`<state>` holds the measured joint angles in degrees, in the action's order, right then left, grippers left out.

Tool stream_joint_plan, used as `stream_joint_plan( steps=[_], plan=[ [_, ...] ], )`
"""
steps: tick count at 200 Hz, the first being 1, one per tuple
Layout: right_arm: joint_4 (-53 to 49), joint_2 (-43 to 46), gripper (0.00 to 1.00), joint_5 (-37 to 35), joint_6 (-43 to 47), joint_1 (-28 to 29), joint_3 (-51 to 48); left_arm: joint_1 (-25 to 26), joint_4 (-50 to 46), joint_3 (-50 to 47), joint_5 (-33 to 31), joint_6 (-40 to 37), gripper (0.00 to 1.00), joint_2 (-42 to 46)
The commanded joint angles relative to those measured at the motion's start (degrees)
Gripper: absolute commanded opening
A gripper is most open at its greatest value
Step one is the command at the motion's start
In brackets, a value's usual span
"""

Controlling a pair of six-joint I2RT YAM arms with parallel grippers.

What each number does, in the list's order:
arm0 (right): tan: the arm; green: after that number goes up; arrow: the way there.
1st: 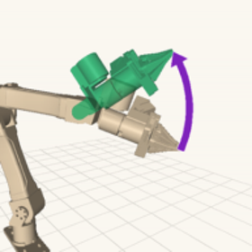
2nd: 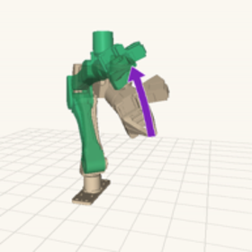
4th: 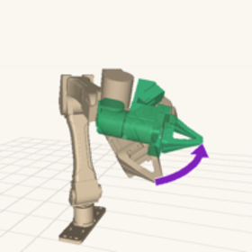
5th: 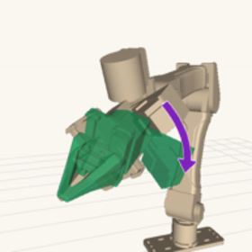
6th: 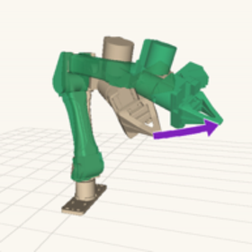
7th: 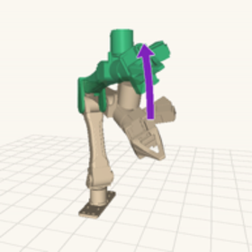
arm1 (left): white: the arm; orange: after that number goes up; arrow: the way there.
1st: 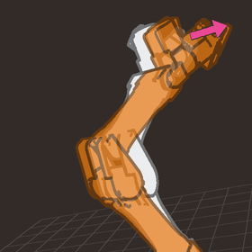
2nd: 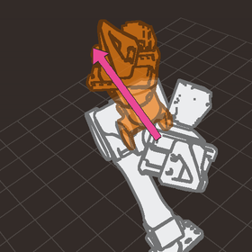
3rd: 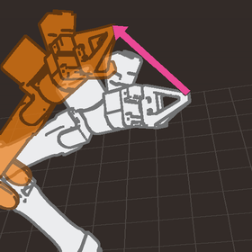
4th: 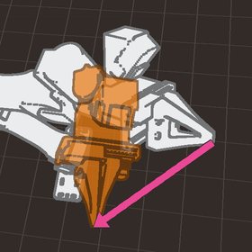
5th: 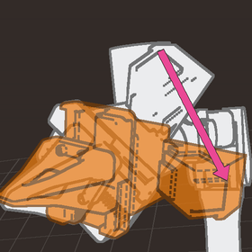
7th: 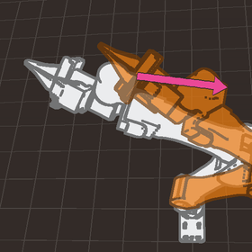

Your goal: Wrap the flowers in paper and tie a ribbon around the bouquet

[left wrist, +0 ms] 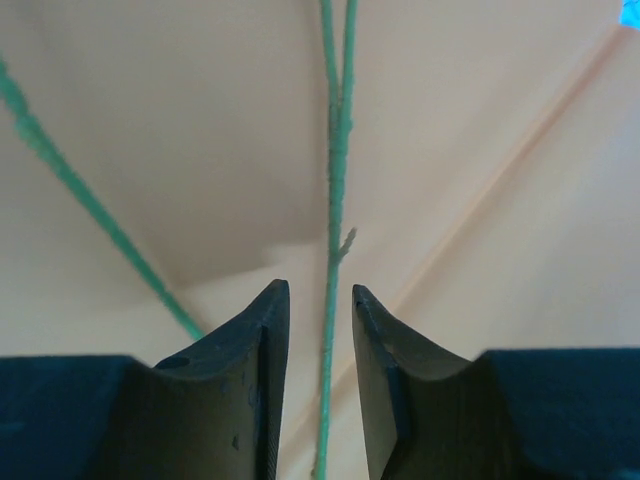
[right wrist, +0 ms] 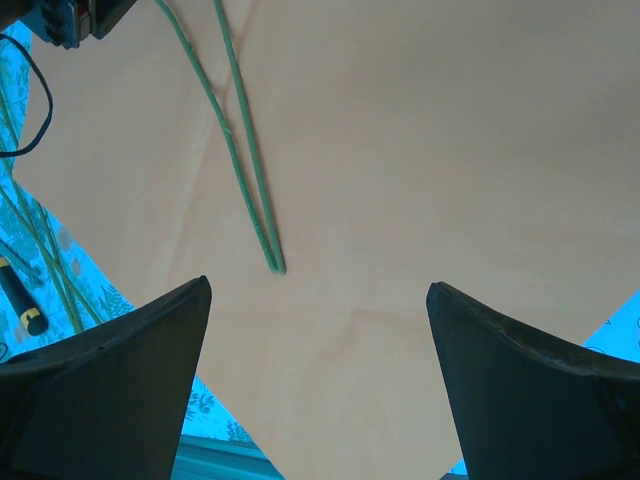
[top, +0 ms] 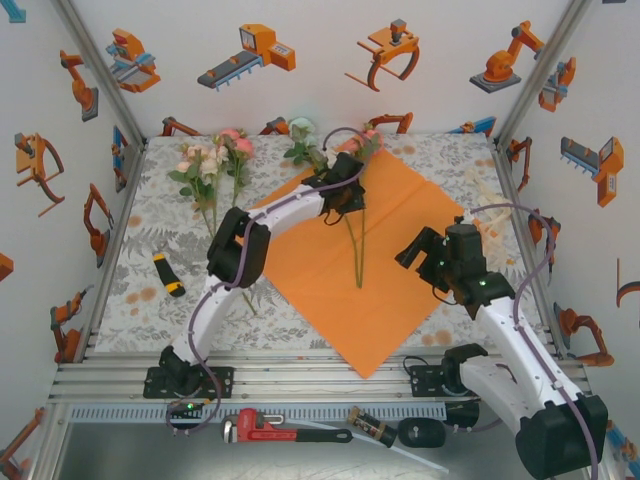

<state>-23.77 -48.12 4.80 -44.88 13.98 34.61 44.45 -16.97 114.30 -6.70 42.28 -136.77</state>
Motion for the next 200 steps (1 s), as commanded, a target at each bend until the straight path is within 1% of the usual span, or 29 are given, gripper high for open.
stream_joint_plan(
  steps=[1,21,37,51,70,85,102,122,165,200],
  plan=[
    [-1.0,0.9,0.80,-1.3,1.0,0.1,2.1,-1.6,3.2,-6.6,-2.9,-6.8,0.35,12.9],
    [-0.9,1.0,0.80,-1.1,1.0,0.2,1.8,-5.2,5.8,-17.4,-7.5,-13.2,0.37,22.7],
    [-0.4,1.2,0.81,-1.0,1.0,0.2,1.5,-10.8,4.6,-24.6,-9.8,-17.0,0.36,28.9],
    [0.5,1.1,0.80,-0.8,1.0,0.2,0.9,-17.1,0.6,-28.8,-12.2,-15.9,0.35,32.3],
    [1.6,0.3,0.80,-0.3,0.8,0.2,0.5,-25.0,-0.1,-35.7,-11.1,-13.6,0.34,36.2],
    [2.2,-0.8,0.80,0.1,0.7,0.2,0.8,-29.0,2.1,-41.1,-10.1,-13.3,0.34,38.3],
    [2.1,-1.9,0.80,0.4,0.8,0.1,1.6,-32.5,1.4,-43.4,-9.3,-13.0,0.34,38.0],
    [2.1,-2.2,0.80,0.6,0.9,0.2,1.9,-34.5,-1.0,-43.6,-9.9,-12.3,0.34,35.6],
    [1.5,-2.5,0.80,0.5,0.8,0.2,2.6,-34.9,-3.1,-42.5,-12.6,-12.1,0.34,30.0],
    [1.3,-2.8,0.80,0.2,0.6,0.2,2.8,-35.1,-4.5,-42.1,-16.4,-12.8,0.34,29.3]
  ],
)
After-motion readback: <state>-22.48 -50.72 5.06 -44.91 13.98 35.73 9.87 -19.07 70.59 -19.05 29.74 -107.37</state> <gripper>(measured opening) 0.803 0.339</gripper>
